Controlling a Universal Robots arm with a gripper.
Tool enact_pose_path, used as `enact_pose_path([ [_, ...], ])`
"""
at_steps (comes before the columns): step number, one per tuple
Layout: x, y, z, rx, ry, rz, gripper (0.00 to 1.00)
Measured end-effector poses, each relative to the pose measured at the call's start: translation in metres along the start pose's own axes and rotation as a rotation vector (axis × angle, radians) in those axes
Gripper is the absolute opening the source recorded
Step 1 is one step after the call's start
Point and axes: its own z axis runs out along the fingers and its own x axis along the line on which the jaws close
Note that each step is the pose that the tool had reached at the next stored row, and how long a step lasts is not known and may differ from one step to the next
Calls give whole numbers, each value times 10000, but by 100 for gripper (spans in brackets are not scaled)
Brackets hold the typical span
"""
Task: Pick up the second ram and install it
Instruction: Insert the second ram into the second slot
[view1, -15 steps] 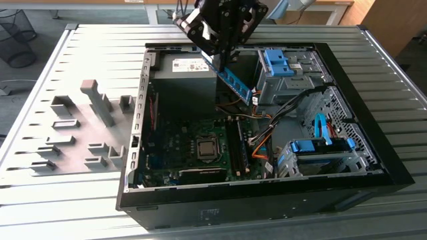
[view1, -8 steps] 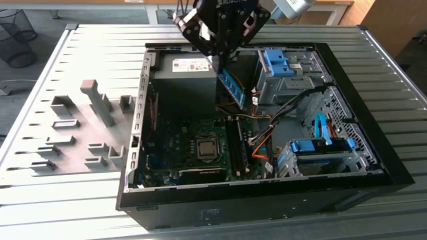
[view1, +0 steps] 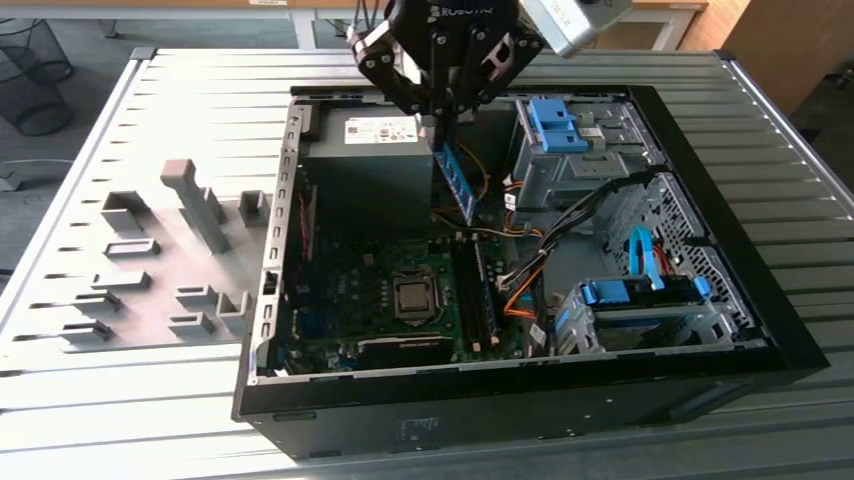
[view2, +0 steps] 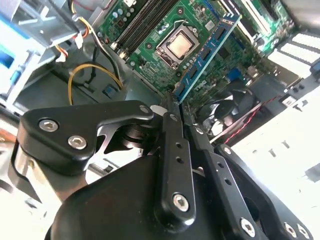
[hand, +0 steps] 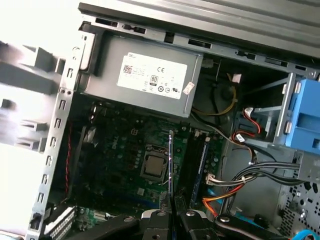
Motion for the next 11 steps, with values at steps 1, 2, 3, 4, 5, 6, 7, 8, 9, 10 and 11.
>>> enact_pose_path([
  [1,0,0,6,-2,-2,181,14],
  [2,0,0,13,-4,-4,359,14],
  [3,0,0,18,-5,-6,541,14],
  [4,0,0,25,-8,-9,735,14],
  [5,0,0,31,-9,-10,916,14],
  [6,0,0,37,-11,-12,1096,14],
  [7,0,0,43,-13,-14,1275,14],
  [8,0,0,49,-15,-16,1456,14],
  [9,0,0,54,-16,-18,1634,14],
  [10,0,-1,58,-19,-20,1826,14],
  [11,0,-1,59,-19,-22,2001,14],
])
